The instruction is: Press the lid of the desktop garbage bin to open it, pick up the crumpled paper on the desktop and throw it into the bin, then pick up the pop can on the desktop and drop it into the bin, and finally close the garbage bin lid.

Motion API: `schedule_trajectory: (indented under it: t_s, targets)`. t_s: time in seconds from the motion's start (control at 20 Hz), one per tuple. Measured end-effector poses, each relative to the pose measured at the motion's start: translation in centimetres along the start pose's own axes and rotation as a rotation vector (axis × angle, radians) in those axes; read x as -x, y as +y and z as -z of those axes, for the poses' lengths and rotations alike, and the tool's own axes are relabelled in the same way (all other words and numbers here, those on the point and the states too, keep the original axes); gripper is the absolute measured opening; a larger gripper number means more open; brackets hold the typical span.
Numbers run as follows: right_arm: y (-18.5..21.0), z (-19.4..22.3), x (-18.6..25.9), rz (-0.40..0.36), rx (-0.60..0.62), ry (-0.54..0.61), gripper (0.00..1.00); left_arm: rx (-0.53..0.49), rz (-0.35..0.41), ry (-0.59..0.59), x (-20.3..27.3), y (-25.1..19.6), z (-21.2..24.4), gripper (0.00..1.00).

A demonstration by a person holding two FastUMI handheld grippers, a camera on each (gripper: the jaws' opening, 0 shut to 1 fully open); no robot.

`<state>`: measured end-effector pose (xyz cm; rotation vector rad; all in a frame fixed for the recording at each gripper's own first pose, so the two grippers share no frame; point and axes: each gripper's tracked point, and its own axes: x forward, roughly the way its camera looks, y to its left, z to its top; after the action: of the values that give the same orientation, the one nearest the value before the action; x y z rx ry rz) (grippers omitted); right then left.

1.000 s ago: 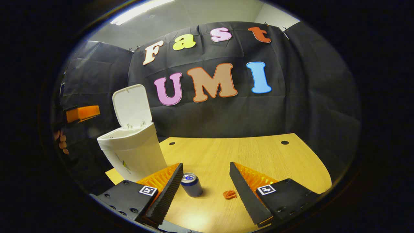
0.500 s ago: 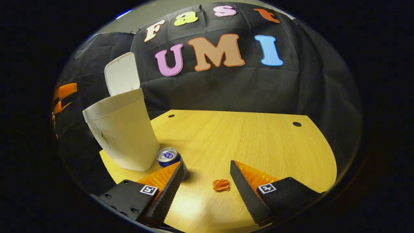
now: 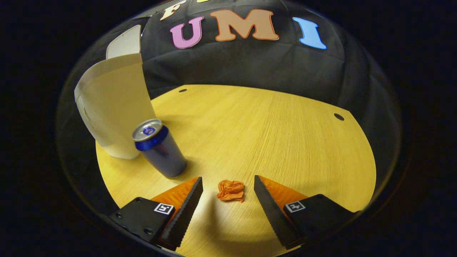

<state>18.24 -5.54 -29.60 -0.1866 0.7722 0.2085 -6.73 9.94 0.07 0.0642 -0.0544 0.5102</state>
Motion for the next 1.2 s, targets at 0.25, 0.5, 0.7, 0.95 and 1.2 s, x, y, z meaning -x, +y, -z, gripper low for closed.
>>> schedule_trajectory:
  t_s: [0.25, 0.5, 0.7, 0.95, 1.2]
  targets:
    - [-0.2, 0.8, -1.4, -0.012, -0.080, 0.082, 0.76, -0.007, -0.045, 0.017, 1.1, 1.7, 0.4, 0.93]
    - [-0.6, 0.3, -1.1, -0.012, -0.121, 0.093, 0.28, -0.017, -0.039, 0.034, 1.0, 1.7, 0.9, 0.93]
    - [-0.2, -0.2, -0.8, 0.003, -0.094, 0.077, 0.20, -0.021, -0.019, 0.040, 0.9, 1.8, 1.1, 0.92]
    - [1.0, -5.1, 2.4, -0.022, -0.091, -0.032, 0.18, -0.030, -0.007, 0.029, 0.9, 2.0, 0.8, 0.93]
    - [5.0, -14.9, 8.2, -0.101, -0.027, -0.220, 0.17, -0.001, 0.013, 0.034, 0.6, 1.9, 1.1, 0.93]
